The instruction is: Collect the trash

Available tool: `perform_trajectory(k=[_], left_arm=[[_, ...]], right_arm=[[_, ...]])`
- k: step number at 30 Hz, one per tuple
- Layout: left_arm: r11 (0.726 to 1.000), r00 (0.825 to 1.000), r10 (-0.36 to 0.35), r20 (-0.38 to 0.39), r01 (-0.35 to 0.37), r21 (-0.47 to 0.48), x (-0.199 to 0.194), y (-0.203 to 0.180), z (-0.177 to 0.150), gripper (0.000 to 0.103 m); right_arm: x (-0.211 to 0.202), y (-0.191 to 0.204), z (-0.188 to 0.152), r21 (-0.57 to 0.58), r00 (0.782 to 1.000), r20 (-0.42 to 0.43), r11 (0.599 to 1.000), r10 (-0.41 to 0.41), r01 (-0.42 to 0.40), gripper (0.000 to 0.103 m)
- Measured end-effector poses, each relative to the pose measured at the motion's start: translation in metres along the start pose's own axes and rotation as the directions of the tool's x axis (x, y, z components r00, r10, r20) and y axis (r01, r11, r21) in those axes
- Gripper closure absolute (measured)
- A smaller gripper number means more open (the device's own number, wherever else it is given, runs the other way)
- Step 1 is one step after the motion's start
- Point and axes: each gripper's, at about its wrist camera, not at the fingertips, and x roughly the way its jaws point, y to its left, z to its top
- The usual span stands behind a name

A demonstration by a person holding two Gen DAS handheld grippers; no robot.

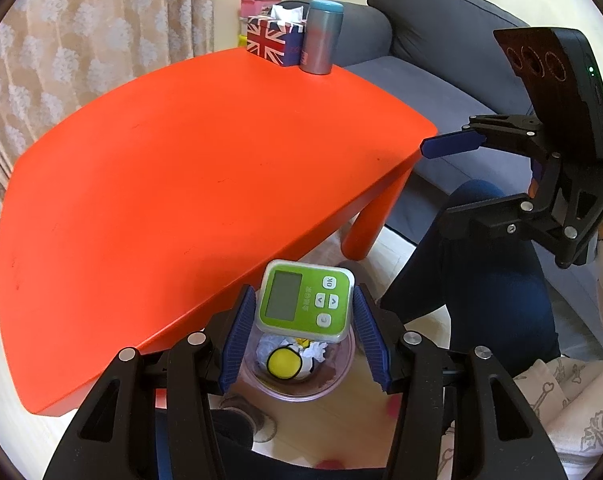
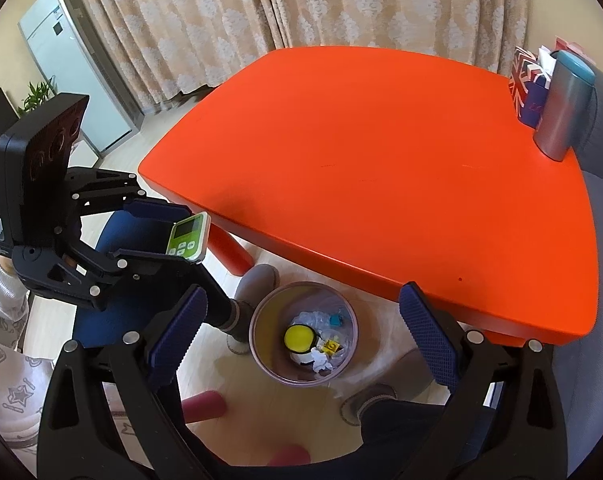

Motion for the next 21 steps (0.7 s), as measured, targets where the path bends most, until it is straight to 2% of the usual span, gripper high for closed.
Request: perform_trajectory(k=[1, 3, 9, 21], left_arm=[[1.0, 1.0, 0.003, 0.002, -0.003, 0.001, 0.0, 0.0, 0.0, 0.033], [1.0, 1.0, 0.0, 0.017, 0.0, -0.005, 0.0, 0.002, -0.001, 0.016], [1.0, 1.0, 0.016, 0.02, -0.016, -0.02, 0.002, 0.004, -0.001, 0.008], [0.997, 0.998, 0.058, 0.032, -0.056, -0.059, -0.005, 0.012, 0.0, 0.007]], right_arm=[[0.0, -0.001, 0.0, 0.002, 1.0, 0.001, 1.0, -0.001, 0.001, 0.008], [0.0, -0.002, 0.001, 0.005, 1.0, 0.001, 1.0, -0.002, 0.002, 0.008], [0.002, -0.002, 0.0, 0.009, 1.0, -0.001, 1.0, -0.003, 0.003, 0.008], [0.002, -0.003, 0.005, 0.017, 1.0, 0.002, 0.999, -0.029, 0.029, 0.005]])
